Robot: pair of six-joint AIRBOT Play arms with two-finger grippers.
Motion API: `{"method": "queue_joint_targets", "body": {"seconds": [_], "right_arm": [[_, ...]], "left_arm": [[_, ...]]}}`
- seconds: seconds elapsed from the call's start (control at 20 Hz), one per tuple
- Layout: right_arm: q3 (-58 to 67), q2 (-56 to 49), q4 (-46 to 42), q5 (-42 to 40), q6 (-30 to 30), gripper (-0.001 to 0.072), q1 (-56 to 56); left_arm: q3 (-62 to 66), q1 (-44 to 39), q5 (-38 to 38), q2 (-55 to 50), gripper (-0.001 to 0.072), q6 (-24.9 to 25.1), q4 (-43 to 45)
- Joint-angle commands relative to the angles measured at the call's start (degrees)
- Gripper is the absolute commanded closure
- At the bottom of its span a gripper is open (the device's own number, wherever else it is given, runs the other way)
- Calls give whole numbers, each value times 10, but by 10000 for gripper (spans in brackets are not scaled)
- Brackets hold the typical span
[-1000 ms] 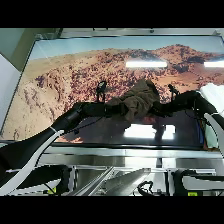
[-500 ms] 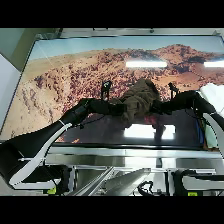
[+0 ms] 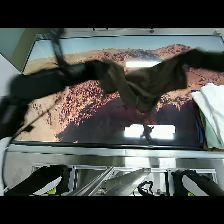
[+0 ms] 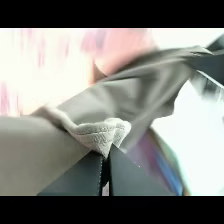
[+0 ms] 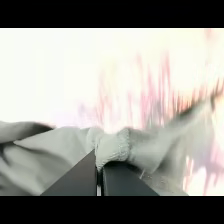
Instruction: Fold the shirts.
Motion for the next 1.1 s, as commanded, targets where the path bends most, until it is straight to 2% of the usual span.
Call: {"method": "queue_joint_targets", "body": {"seconds": [0.0, 0.15, 0.25, 0.5, 0.65, 0.85, 1.05], "right_arm": [[156, 112, -15, -2, -29, 688, -29], [186, 178, -52, 9, -38, 687, -30], [183, 195, -106, 0, -9, 687, -30], [92, 135, -125, -67, 70, 686, -27], [-41, 68, -125, -62, 88, 686, -27], [-229, -80, -91, 60, 86, 686, -19], [-244, -253, -16, 160, 38, 686, -16]], "left_arm": [[134, 35, 51, 83, 692, 15, 51], [195, 57, 83, 120, 691, 15, 95], [210, 82, 126, 126, 691, 10, 143], [120, 173, 155, 73, 692, 0, 153], [47, 188, 140, -26, 691, 26, 153], [-35, 188, 93, -207, 691, 45, 152], [20, 188, 99, -399, 691, 48, 151]]}}
